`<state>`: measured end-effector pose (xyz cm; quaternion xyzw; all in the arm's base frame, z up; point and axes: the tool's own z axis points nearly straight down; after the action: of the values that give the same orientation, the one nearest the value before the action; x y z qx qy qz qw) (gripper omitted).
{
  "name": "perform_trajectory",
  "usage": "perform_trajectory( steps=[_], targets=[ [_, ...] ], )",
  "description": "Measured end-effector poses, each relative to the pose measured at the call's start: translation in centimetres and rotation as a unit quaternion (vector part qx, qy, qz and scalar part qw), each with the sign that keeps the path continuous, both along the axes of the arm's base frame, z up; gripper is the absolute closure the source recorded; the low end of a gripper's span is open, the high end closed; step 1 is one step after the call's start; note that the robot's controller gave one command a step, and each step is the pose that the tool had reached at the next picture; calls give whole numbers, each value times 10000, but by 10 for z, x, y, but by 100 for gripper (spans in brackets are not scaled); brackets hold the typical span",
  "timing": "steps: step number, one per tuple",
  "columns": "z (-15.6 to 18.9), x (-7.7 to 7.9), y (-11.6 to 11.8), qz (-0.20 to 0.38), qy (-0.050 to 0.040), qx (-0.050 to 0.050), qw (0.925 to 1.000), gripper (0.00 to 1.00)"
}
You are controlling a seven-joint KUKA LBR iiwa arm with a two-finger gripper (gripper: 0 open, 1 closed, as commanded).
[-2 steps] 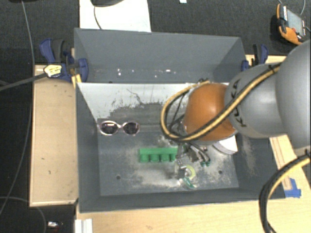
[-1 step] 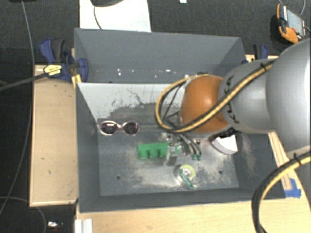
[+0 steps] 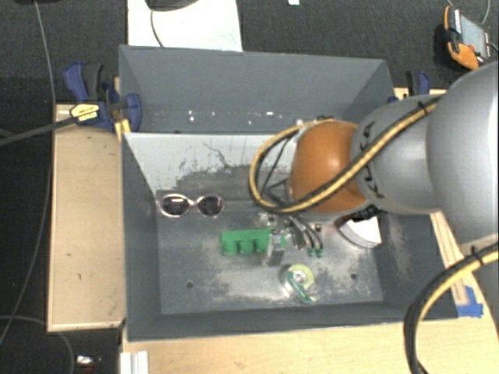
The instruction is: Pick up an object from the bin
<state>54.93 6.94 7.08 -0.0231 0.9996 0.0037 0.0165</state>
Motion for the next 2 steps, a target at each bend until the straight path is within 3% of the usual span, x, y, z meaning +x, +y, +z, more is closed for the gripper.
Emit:
perform_trajectory(
  steps=[1, 2],
  targets=[
    [4, -31, -30, 332, -3, -12, 9994, 100],
    [0, -5, 3, 77, -24, 12, 10000, 100]
  ],
)
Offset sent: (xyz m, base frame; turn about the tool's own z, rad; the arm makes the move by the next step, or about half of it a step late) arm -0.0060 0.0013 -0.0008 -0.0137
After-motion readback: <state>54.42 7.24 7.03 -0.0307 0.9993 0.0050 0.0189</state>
